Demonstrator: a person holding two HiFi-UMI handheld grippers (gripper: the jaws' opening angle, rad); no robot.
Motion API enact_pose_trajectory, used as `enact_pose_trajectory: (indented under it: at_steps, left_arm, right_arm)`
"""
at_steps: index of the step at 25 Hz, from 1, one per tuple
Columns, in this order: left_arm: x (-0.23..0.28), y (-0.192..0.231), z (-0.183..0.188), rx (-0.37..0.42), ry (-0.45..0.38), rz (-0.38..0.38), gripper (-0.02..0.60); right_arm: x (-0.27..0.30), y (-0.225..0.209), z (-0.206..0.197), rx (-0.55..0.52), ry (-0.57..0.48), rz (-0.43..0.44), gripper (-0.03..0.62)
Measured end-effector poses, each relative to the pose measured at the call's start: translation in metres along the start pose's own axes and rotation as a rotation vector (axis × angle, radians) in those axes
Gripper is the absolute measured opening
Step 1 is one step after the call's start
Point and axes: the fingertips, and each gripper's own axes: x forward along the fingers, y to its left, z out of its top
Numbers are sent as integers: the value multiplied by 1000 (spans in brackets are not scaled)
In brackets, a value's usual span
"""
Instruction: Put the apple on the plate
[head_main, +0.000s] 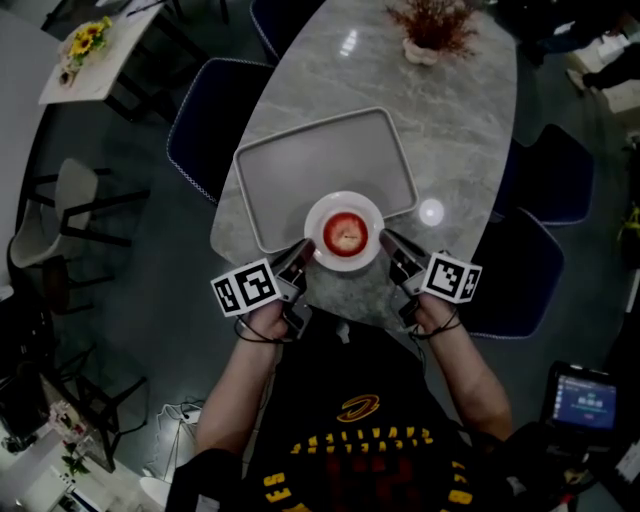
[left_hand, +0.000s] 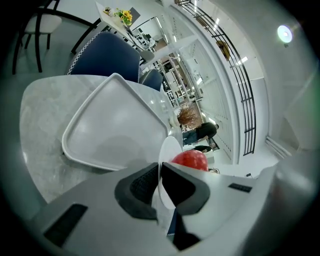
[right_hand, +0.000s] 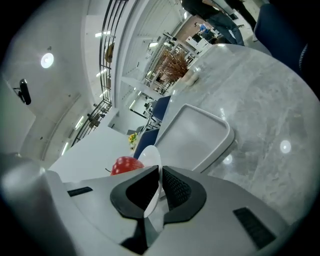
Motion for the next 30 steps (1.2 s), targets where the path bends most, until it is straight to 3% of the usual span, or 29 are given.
enact_pose_trajectory:
  at_steps: [9, 12, 17, 30]
  left_arm:
    - [15, 1, 50, 8, -10, -20, 26]
    - [29, 8, 67, 10, -7, -11, 26]
    - [49, 31, 90, -1, -1, 14, 26]
    - [81, 69, 110, -23, 45, 101, 26]
  right_arm:
    - [43, 11, 33, 25, -30, 17, 32]
    - [61, -1, 44, 60, -28, -5, 32]
    - [94, -20, 56, 17, 8, -42, 32]
    - [138, -49, 67, -40, 102, -128, 32]
